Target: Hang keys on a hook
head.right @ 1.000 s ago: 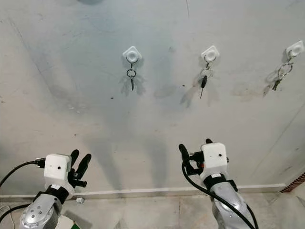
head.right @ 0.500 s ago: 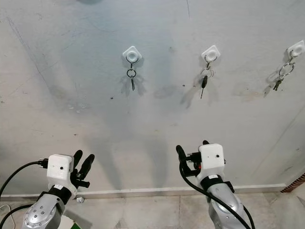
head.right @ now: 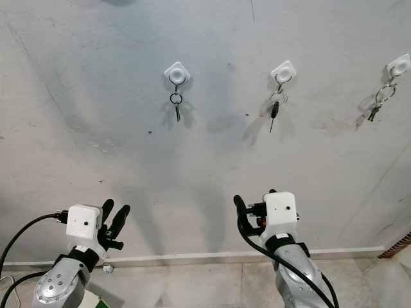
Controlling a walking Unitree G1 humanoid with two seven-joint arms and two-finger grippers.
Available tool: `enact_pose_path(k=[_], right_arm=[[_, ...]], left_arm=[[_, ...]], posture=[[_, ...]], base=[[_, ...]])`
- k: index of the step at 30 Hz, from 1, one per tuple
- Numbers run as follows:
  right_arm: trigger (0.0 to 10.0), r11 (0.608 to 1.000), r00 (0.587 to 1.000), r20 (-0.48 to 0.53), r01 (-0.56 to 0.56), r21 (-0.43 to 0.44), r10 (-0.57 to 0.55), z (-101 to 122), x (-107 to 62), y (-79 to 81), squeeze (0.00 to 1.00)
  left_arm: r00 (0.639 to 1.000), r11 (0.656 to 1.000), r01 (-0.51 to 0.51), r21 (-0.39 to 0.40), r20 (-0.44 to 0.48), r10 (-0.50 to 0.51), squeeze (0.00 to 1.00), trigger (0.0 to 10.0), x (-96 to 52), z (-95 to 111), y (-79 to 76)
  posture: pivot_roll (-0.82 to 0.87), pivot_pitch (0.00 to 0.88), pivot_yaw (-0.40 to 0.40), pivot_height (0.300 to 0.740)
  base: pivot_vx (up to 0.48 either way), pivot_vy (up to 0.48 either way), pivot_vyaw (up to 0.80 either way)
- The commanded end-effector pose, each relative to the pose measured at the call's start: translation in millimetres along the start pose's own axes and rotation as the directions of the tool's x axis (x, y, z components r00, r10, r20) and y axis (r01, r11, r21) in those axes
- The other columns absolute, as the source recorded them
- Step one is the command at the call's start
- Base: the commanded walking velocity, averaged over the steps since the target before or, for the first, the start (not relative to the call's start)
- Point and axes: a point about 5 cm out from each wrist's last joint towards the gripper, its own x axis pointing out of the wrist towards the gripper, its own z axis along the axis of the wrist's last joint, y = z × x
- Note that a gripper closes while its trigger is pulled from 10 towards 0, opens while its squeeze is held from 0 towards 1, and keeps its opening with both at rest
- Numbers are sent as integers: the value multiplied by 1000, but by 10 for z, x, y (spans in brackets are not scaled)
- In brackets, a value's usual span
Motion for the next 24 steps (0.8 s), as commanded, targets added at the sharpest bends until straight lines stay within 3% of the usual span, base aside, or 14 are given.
enact_pose_path(k=[1,5,15,24], right_arm=[[10000,1000,1000,11,-11,3,11,43,15,34,0],[10000,1000,1000,0,-18,11,18,44,23,56,0],[10000,1000,1000,-8,-19,22,20,36,32,68,0],[10000,999,999,-4,-37,19,37,58,54,99,0]], left_arm=[[1000,1000,1,3,-21,0,0,10000,4,-26,11],[1000,1000,5,4,-17,-5,0,10000,16,-13,9],[1000,1000,13,4,-19,-13,0,10000,26,-5,-1],[1000,1000,11,4,-24,-11,0,10000,29,-12,-15]], posture=[[-12,0,71,740],[-11,0,75,740],[-11,0,76,740],[-8,0,72,740]], base=[[0,0,0],[0,0,-114],[0,0,-791],[0,0,0]])
